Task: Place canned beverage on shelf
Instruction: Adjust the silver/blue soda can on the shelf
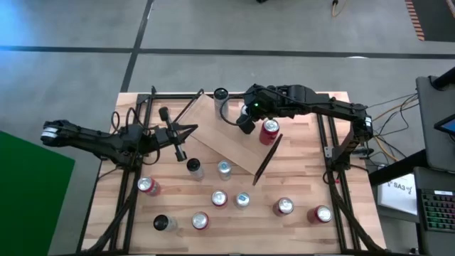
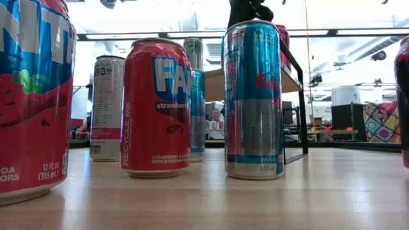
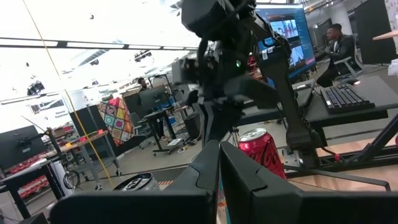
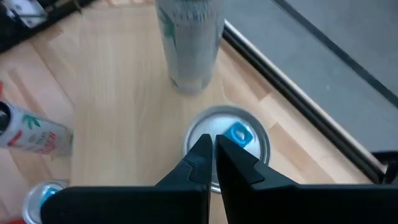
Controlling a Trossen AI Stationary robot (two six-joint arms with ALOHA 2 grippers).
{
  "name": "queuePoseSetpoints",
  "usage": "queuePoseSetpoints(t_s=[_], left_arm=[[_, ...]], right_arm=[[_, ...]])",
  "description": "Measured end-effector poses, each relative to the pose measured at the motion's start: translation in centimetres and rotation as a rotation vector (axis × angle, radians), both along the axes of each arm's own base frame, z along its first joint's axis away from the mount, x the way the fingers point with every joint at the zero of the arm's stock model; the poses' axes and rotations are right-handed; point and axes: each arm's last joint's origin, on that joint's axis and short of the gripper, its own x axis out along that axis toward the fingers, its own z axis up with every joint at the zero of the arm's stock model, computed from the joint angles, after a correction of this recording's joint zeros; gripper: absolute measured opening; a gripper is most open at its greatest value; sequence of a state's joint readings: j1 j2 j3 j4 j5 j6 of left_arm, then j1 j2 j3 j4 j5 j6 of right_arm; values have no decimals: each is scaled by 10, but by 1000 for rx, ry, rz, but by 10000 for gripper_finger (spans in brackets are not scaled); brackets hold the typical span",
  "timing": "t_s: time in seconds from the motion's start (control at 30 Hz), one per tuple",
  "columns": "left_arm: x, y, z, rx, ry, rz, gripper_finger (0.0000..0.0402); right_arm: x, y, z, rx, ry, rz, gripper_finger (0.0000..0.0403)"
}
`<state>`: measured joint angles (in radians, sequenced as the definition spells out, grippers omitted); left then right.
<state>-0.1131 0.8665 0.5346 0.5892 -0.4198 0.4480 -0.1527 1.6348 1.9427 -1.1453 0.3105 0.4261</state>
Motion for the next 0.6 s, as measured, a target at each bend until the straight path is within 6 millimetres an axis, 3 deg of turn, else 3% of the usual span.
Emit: queuePoseSetpoints(t_s=[0.17,0.6], left_arm=[[0,0,0,0,0,0,0],[0,0,0,0,0,0,0]], right_arm=[[1,-3,9,-65,-37,-9,12],[1,-10,-3,-59,35,-28,12]])
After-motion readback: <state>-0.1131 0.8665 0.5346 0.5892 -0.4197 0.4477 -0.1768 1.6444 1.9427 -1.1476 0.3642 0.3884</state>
